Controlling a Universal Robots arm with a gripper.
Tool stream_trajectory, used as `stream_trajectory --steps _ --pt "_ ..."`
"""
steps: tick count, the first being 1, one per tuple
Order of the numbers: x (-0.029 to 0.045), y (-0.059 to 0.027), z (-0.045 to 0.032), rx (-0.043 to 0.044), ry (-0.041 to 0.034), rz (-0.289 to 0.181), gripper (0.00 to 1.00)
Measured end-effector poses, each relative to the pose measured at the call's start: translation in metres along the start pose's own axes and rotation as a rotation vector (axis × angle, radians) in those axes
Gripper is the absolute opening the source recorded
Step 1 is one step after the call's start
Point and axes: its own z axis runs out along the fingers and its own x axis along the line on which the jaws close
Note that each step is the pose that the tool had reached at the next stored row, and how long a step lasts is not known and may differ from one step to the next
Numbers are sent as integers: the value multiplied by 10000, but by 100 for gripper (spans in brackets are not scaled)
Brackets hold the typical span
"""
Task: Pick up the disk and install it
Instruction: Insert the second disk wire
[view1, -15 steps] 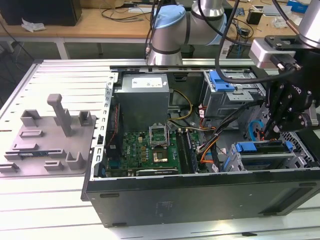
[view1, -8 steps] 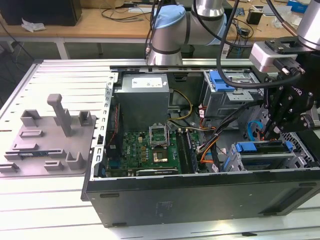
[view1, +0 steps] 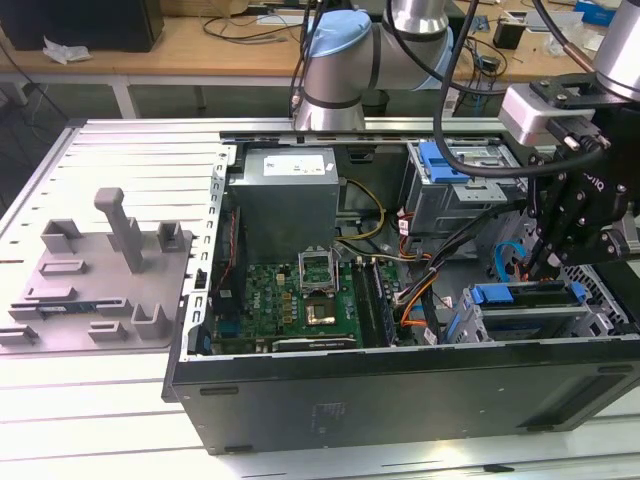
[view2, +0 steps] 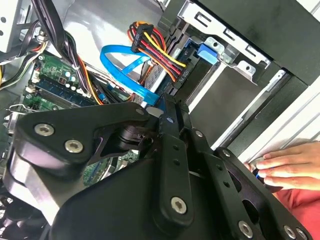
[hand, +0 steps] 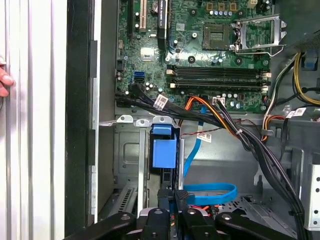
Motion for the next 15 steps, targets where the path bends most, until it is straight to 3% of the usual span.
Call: stream_trajectory --steps 5,15 --pt "1 -1 4 260 -116 -15 16" --pt "18 5 18 257 -104 199 16"
